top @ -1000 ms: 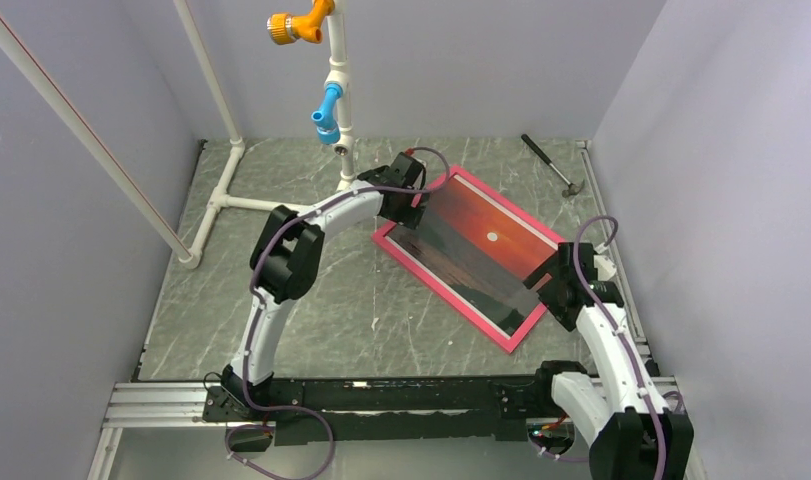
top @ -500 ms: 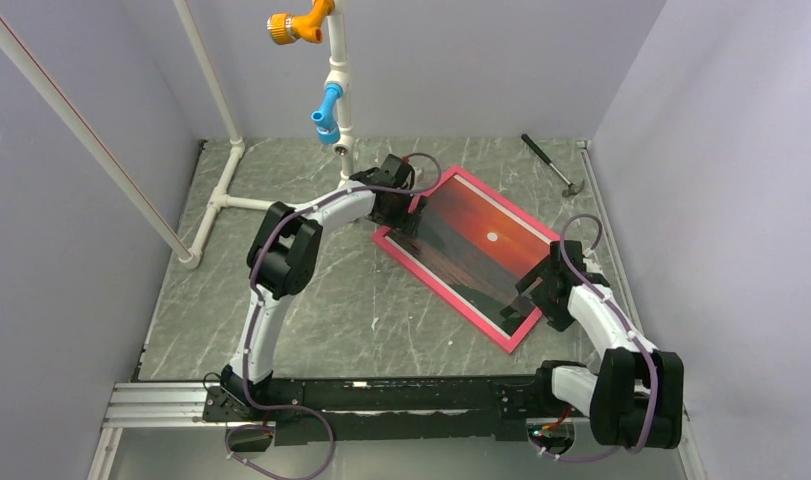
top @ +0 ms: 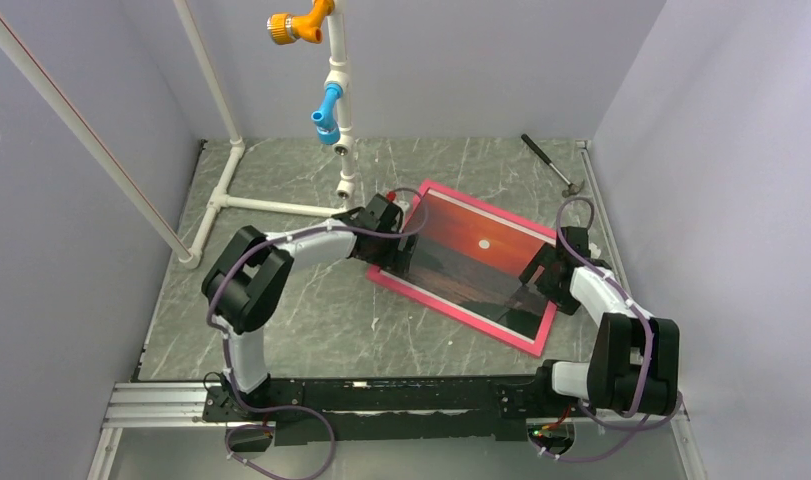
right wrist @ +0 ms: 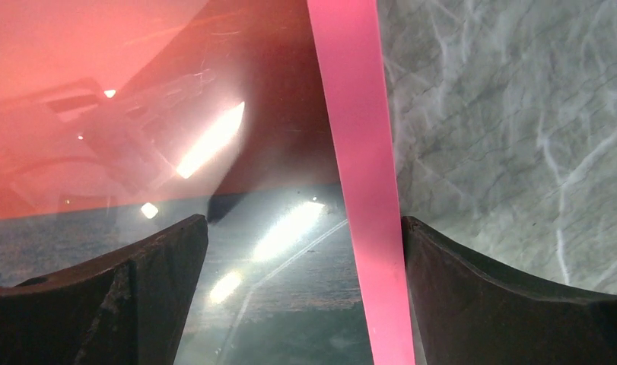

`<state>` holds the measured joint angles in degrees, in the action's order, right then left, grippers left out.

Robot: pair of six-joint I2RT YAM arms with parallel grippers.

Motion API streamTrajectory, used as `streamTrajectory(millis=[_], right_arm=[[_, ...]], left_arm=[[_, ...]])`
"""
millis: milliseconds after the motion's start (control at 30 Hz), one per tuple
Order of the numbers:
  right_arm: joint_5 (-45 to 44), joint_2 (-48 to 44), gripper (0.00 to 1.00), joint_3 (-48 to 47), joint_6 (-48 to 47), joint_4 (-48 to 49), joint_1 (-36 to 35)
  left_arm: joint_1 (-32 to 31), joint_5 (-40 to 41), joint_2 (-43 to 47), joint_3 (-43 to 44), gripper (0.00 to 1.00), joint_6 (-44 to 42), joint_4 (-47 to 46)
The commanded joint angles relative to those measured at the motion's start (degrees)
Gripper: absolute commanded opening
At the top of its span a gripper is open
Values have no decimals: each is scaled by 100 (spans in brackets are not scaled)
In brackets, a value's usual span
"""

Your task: Put the photo into the frame

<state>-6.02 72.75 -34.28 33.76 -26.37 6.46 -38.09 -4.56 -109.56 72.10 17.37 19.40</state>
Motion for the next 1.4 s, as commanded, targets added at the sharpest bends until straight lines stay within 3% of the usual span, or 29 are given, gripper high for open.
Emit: streamTrajectory(millis=[0,167,367,833,1033,1367], right_arm=[[773,69,98,-231,-270,486,-48],[1181,208,97,-333,-449,689,-46],[1511,663,98,-650,-612,657,-66],[2228,950,100,-726,-719,971,-121],[2381,951,100,-645,-765,1072,-129],[1650,336,100,-618,-896,604,-132]], left_arm=[[-833,-377,540,-652,92,988,-87],[-1233,169,1068,-1362,93,1839,-215],[-1421,220,1671,-2218,93,2523,-674],[-1764,438,1843,-2413,93,2863,-507],[-1776,327,2030,-2703,94,3020,-959],[-1562,1049,2760,-2851,99,3131,-426]])
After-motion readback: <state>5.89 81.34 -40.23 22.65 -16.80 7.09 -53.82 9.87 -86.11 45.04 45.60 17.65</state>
